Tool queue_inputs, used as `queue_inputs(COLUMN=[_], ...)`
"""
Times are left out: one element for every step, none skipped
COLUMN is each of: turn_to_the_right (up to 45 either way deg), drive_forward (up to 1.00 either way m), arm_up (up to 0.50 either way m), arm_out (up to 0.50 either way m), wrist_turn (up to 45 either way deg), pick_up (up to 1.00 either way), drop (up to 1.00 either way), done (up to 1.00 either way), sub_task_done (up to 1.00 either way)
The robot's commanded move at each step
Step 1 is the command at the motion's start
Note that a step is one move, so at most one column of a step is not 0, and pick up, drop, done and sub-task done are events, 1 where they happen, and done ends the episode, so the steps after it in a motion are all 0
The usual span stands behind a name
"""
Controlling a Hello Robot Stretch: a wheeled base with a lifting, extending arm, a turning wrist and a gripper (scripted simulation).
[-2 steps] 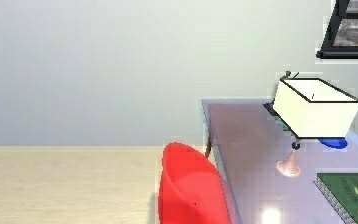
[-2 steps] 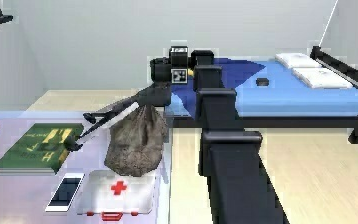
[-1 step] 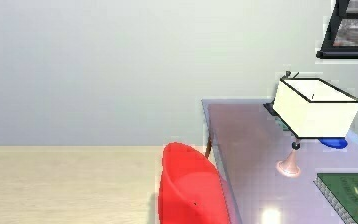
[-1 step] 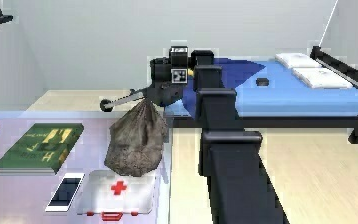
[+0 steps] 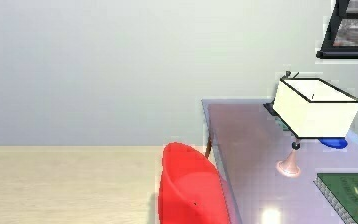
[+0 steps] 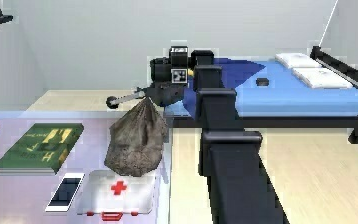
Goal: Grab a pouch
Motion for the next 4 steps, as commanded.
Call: queue_inputs(turn_to_the_right=[0.0,0.0,0.0,0.0], drive_forward=[0.00,0.00,0.00,0.00], arm_up=[-0.30,0.00,0.10,0.00], arm_out=[0.00,0.00,0.00,0.00], wrist_turn=[0.0,0.0,0.0,0.0], pick_up=[0.00,1.00,0.00,0.00], drop=[0.00,0.00,0.00,0.00], done=[0.00,0.00,0.00,1.00], sub_task_done=[0.00,0.00,0.00,0.00])
